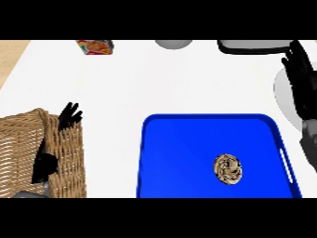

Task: Pick the cupcake from the tray and place it in the plate

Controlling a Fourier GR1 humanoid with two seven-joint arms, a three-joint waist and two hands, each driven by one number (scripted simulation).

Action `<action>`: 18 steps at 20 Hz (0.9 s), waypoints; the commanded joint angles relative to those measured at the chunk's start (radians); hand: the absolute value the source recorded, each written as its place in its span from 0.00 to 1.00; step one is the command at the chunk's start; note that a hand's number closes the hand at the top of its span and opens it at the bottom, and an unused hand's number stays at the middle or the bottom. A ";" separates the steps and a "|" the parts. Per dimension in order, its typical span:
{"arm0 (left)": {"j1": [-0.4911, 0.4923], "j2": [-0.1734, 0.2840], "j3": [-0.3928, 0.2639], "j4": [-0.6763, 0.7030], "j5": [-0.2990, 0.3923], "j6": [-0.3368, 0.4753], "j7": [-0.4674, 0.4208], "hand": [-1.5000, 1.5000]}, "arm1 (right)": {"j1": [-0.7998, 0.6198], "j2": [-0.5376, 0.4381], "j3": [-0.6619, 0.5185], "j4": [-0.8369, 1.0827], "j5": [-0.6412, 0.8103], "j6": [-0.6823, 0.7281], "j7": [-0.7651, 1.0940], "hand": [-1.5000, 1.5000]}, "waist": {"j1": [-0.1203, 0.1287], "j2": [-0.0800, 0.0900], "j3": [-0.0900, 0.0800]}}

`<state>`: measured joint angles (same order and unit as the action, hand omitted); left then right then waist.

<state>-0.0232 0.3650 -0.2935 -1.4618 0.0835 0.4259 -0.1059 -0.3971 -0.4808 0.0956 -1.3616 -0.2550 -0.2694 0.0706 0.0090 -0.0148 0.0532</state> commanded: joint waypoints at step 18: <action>0.108 0.022 -0.070 -0.075 0.340 -0.081 0.209 0.50 | 0.224 -0.090 -0.094 -0.085 0.013 0.180 -0.430 0.00 | -0.057 0.020 -0.051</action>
<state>0.0781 0.4306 -0.2320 -1.6193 0.4862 0.3531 0.0427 -0.2335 -0.5594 0.0067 -1.4436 -0.2484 -0.1288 -0.2839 -0.0467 -0.0119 0.0388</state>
